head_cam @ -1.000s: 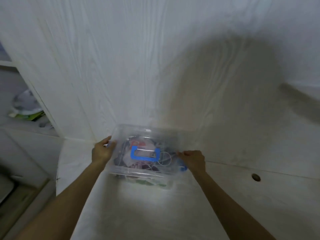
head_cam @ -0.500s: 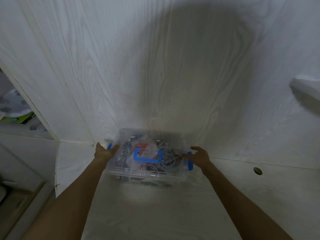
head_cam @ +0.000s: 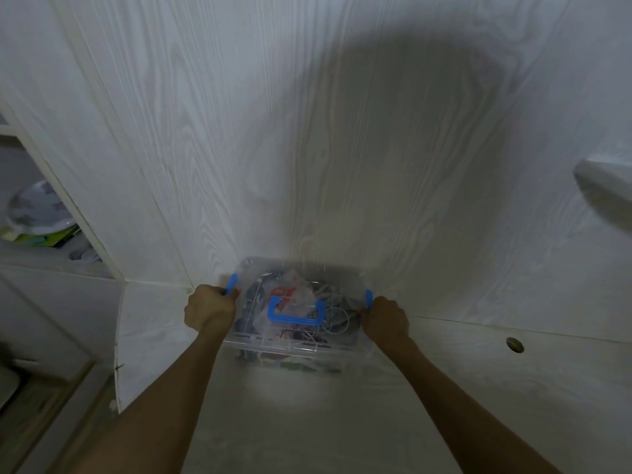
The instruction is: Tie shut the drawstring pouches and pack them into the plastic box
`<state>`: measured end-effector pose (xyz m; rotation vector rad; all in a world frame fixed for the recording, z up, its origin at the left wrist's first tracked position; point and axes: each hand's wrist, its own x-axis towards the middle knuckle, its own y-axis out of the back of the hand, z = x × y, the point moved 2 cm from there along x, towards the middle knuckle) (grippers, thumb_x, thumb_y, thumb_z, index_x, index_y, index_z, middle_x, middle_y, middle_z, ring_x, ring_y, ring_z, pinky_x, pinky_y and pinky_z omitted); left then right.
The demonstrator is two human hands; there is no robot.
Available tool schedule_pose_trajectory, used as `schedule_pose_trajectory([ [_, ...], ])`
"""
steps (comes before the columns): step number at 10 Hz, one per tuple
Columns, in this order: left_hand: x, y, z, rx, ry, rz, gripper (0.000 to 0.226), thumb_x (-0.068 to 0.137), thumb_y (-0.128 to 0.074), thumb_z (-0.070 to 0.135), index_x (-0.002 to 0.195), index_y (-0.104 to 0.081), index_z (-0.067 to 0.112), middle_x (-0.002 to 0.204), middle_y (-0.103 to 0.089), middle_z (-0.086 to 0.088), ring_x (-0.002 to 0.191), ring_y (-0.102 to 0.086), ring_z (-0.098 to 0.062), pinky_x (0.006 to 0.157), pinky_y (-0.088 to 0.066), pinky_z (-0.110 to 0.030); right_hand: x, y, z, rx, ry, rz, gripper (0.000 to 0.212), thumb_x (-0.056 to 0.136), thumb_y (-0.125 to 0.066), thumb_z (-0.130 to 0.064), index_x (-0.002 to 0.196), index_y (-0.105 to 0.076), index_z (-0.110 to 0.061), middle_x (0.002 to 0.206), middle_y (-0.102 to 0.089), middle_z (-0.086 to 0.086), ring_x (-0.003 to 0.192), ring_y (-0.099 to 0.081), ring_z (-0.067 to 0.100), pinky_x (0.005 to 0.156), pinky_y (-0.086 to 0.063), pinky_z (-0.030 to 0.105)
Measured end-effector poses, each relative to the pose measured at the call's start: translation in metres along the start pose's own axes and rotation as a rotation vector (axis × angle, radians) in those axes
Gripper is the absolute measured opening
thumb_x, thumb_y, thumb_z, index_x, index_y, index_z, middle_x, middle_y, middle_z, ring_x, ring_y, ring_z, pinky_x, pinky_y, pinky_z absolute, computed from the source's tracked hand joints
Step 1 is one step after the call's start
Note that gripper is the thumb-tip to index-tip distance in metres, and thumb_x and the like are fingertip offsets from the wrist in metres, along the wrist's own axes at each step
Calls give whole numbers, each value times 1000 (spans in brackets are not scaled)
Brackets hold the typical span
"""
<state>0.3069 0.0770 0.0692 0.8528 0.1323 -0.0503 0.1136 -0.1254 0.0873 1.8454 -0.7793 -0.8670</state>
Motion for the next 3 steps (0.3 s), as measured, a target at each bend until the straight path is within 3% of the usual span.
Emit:
schedule_pose_trajectory([
  [1,-3,0,-1,-5,-7,11,38,85,-68,36,104,-72,3,91,-71,-19,81,-66,-34,61,-38,-29,-1,1,-3,-37,42,-10,31,100,-39,-22,116,-53,1,121,-59,17,111,-57,29,84,-45,30],
  [2,0,-1,-1,-58,-15,-80,47,84,-67,41,111,-68,3,100,-70,-19,89,-65,-35,72,-48,-34,-1,5,-2,18,35,-74,37,99,-41,-27,119,-52,1,123,-58,17,111,-57,29,81,-43,28],
  [3,3,11,-13,-156,90,-148,86,77,-63,62,140,-42,7,149,-38,-15,135,-37,-32,109,-33,-44,-3,23,15,219,-46,-197,78,93,-40,-56,147,-21,-3,146,-40,17,129,-44,31,99,-37,31],
])
